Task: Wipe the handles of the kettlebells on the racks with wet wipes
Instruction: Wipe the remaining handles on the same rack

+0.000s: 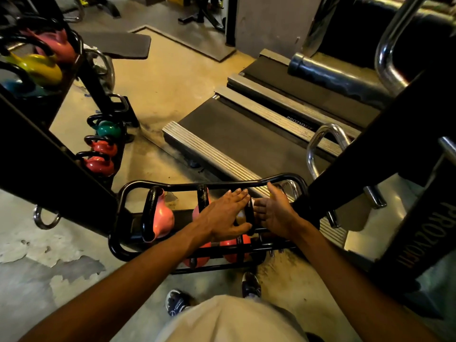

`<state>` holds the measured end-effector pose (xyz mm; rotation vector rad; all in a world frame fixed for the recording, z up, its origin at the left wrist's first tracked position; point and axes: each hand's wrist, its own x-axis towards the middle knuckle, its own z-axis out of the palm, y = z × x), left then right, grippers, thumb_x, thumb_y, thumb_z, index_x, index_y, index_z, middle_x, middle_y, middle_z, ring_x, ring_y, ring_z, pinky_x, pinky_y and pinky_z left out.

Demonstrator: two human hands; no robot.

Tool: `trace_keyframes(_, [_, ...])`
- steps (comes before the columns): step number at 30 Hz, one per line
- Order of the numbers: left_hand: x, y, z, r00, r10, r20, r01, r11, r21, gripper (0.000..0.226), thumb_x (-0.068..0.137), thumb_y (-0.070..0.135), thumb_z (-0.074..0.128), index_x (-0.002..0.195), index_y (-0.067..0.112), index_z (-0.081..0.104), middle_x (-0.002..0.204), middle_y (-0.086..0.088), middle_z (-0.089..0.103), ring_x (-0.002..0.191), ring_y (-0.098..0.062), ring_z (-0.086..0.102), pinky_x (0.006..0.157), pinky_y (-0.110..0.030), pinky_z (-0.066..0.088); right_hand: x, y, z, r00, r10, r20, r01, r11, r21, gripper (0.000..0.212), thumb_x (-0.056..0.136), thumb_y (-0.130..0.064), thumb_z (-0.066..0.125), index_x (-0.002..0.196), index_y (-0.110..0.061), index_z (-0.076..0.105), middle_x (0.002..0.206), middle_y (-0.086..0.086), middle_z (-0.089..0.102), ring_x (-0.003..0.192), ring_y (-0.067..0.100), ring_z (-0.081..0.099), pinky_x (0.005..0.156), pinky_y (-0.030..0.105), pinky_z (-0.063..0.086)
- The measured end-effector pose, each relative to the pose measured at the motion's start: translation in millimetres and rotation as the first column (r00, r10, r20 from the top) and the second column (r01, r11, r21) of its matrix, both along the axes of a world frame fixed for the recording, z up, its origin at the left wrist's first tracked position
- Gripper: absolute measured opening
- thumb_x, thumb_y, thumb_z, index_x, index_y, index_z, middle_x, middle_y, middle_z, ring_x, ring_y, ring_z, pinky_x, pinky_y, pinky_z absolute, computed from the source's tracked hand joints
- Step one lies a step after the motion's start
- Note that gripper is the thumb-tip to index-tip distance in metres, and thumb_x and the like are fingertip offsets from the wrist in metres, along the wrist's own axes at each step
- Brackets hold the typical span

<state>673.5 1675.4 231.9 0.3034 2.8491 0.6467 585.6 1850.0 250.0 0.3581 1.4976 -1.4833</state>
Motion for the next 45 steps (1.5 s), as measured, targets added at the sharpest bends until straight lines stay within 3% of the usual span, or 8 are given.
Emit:
trace_keyframes(4, [-0.2, -1.0, -3.6, 0.999, -0.030, -0.022, 0.029, 0.999, -0.044, 0.093, 0.096, 0.059, 0.055, 0.166, 0.013, 0.014, 0.174, -0.006, 0.009, 0.161, -0.019, 0.007, 0.132, -0.037, 0.005, 11.5, 12.8, 7.6, 0.995, 0.001, -0.097, 0.005, 0.998, 0.059, 0.075, 0.102, -0.068, 0.033, 0.110, -0.005, 0.073, 0.101, 0.015, 0.068, 0.083, 0.023, 0.063, 0.077, 0.034, 0.050])
trace_keyframes(15, [0.4, -0.8, -1.6, 0.999, -0.035, -0.006, 0.035, 0.999, -0.034, 0.099, 0.090, 0.046, 0.065, 0.167, 0.014, 0.011, 0.175, -0.007, 0.004, 0.162, -0.020, 0.005, 0.125, -0.028, -0.006, 67.5, 11.1, -9.6, 0.863, -0.112, -0.492, 0.169, 0.983, 0.074, 0.047, 0.109, -0.050, 0.042, 0.106, -0.023, 0.079, 0.104, 0.005, 0.081, 0.102, 0.023, 0.076, 0.102, 0.048, 0.056])
trace_keyframes(18, [1.4, -0.8, -1.2, 1.000, -0.026, 0.003, 0.026, 0.999, -0.019, 0.099, 0.090, 0.044, 0.065, 0.166, 0.014, 0.010, 0.174, -0.007, 0.004, 0.162, -0.020, 0.005, 0.126, -0.029, -0.004, 65.5, 4.2, -16.2, 0.866, -0.179, -0.468, 0.224, 0.974, 0.043, 0.051, 0.109, -0.054, 0.038, 0.091, -0.035, 0.083, 0.099, 0.005, 0.081, 0.099, 0.026, 0.076, 0.092, 0.044, 0.056])
trace_keyframes(23, [1.5, -1.6, 0.9, 0.999, -0.035, 0.014, 0.035, 0.999, -0.022, 0.097, 0.090, 0.043, 0.065, 0.166, 0.013, 0.012, 0.174, -0.008, 0.006, 0.161, -0.021, 0.007, 0.130, -0.034, 0.000, 53.9, 0.3, -19.3, 0.921, -0.230, -0.313, 0.251, 0.968, 0.027, 0.075, 0.107, -0.061, 0.031, 0.111, 0.000, 0.075, 0.100, 0.017, 0.076, 0.084, 0.027, 0.070, 0.072, 0.035, 0.053])
trace_keyframes(29, [2.7, 0.2, 2.7, 1.000, -0.017, -0.004, 0.017, 1.000, -0.026, 0.097, 0.089, 0.041, 0.066, 0.166, 0.009, 0.016, 0.174, -0.010, 0.010, 0.161, -0.023, 0.012, 0.131, -0.035, 0.004, 28.4, -8.1, -13.6, 0.985, -0.045, -0.164, 0.067, 0.989, 0.129, 0.100, 0.094, -0.085, 0.018, 0.119, -0.006, 0.075, 0.119, 0.018, 0.076, 0.103, 0.034, 0.069, 0.087, 0.042, 0.052])
trace_keyframes(36, [2.6, -1.1, 5.0, 1.000, -0.010, 0.016, 0.010, 1.000, -0.022, 0.096, 0.088, 0.038, 0.064, 0.166, 0.012, 0.015, 0.174, -0.009, 0.009, 0.161, -0.021, 0.012, 0.132, -0.038, 0.010, 43.1, -0.6, -10.1, 0.954, -0.108, -0.279, 0.131, 0.989, 0.064, 0.087, 0.102, -0.074, 0.020, 0.110, -0.010, 0.078, 0.109, 0.021, 0.077, 0.101, 0.036, 0.072, 0.088, 0.044, 0.055])
trace_keyframes(41, [1.4, -0.6, 5.5, 0.999, 0.005, 0.041, -0.005, 1.000, -0.006, 0.097, 0.084, 0.034, 0.063, 0.166, 0.014, 0.016, 0.174, -0.007, 0.010, 0.160, -0.019, 0.014, 0.131, -0.039, 0.017, 87.5, 17.9, -28.6, 0.738, 0.041, -0.674, -0.022, 0.999, 0.037, 0.057, 0.103, -0.064, 0.040, 0.145, -0.030, 0.061, 0.145, 0.000, 0.064, 0.135, 0.017, 0.060, 0.114, 0.051, 0.047])
trace_keyframes(45, [0.6, -4.3, 11.8, 0.998, 0.012, 0.058, -0.015, 0.998, 0.056, 0.092, 0.086, 0.019, 0.065, 0.166, 0.015, 0.020, 0.174, -0.003, 0.013, 0.160, -0.014, 0.015, 0.131, -0.032, 0.012, 102.4, 43.3, -49.1, 0.117, 0.634, -0.765, -0.099, 0.773, 0.626, 0.074, 0.107, -0.058, 0.037, 0.168, -0.023, 0.014, 0.175, -0.002, 0.012, 0.161, 0.010, 0.009, 0.130, 0.039, 0.019])
